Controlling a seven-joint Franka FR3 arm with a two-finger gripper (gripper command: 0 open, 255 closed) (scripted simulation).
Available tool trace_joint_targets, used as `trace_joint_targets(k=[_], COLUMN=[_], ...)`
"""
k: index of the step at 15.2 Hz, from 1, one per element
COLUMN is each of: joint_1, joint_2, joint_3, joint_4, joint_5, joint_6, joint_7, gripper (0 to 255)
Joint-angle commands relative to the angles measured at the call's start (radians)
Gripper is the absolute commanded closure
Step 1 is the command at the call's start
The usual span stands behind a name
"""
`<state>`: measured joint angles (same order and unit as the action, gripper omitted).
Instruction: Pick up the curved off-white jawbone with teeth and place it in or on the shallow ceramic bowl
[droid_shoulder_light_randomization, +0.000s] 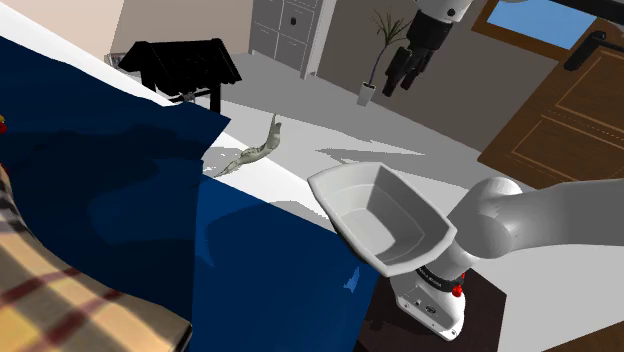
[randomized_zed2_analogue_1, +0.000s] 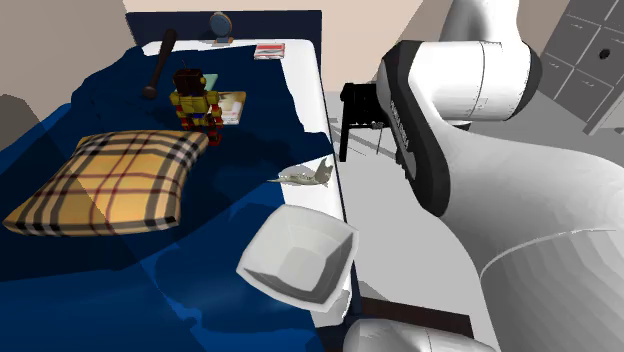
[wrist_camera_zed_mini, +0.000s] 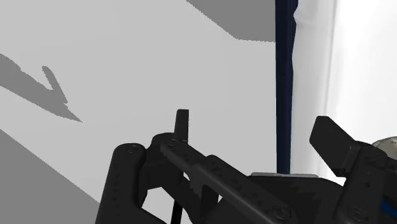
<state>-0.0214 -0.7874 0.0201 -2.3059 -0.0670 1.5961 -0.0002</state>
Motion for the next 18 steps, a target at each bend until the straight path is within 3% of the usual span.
trace_joint_targets(k=[1,9,18], joint_1=[0.0,-0.059,-0.192], joint_2=[0.0,-0.008,0.187], joint_3=[0.0,0.268,0.591], joint_4=[0.0,-0.05,0.079], joint_5=[0.0,0.151,0.251], joint_6=[0.0,0.038,0.117], joint_7=[0.0,0.509,1.088], gripper=[0,0,0])
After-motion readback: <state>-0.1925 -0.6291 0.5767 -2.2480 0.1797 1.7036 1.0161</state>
